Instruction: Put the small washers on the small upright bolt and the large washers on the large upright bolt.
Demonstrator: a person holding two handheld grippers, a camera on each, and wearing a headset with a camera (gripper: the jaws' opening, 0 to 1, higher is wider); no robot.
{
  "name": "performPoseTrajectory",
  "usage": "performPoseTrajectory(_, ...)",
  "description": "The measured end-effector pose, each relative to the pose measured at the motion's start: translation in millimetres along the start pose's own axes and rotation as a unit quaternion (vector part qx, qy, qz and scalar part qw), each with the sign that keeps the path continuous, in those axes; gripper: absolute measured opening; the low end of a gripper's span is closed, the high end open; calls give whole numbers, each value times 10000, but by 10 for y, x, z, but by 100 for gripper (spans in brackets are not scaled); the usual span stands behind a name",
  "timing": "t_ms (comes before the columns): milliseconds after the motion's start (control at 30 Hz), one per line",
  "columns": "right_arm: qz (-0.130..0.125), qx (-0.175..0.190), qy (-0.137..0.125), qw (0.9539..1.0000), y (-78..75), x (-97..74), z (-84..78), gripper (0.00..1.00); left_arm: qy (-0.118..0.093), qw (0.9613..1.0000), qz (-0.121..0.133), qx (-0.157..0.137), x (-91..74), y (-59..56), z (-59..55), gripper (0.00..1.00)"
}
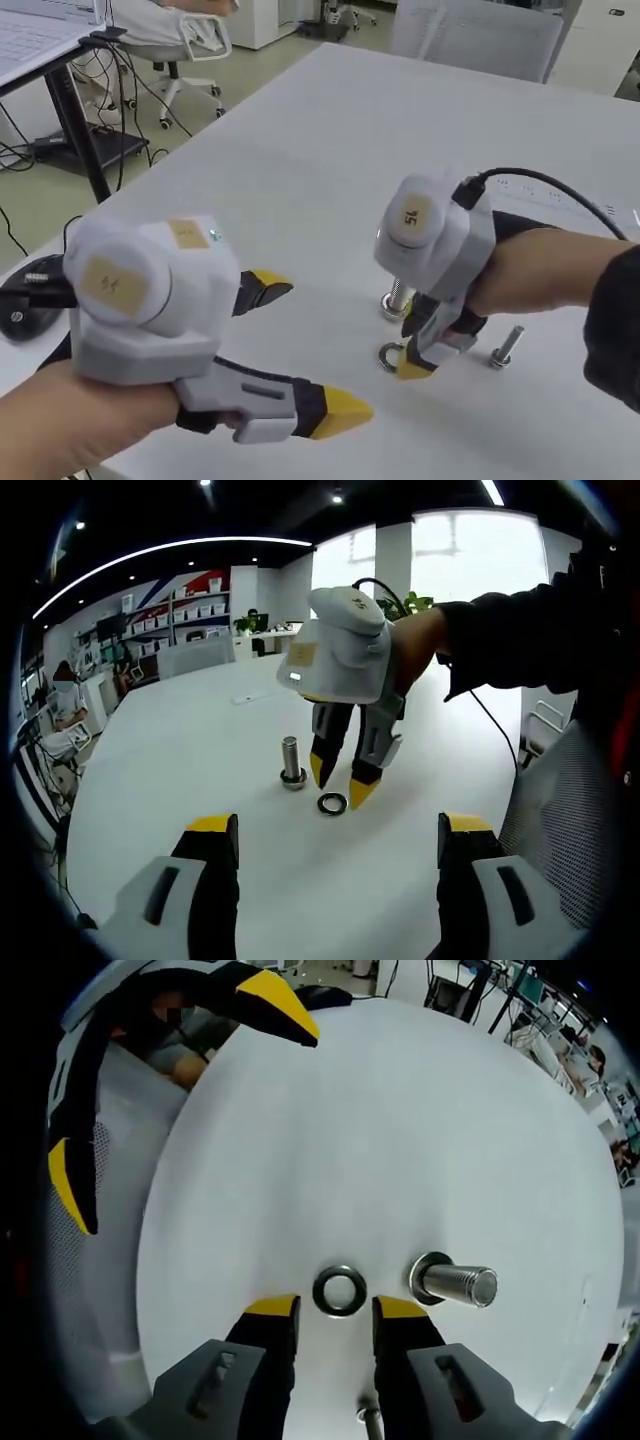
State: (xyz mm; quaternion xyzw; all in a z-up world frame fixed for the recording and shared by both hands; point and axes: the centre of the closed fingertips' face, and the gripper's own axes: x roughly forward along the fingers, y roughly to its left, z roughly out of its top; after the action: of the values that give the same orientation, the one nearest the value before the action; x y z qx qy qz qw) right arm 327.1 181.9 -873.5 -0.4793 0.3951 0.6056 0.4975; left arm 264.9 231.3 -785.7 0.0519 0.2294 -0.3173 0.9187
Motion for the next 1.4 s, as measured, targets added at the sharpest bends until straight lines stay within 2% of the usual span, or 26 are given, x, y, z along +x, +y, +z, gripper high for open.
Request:
performPoseTrajectory(333, -46, -1, 6, 10000, -2, 62, -4, 30, -21, 10000, 15, -5, -2, 7, 11, 81)
performPoseTrajectory(733, -49, 51, -24, 10000, -36, 64, 0, 27, -30, 10000, 11, -3, -6, 4, 18, 80)
performPoseTrajectory(1400, -87, 2, 13, 10000, 6, 64, 11, 24, -55, 10000, -2, -5, -7, 3, 28, 80)
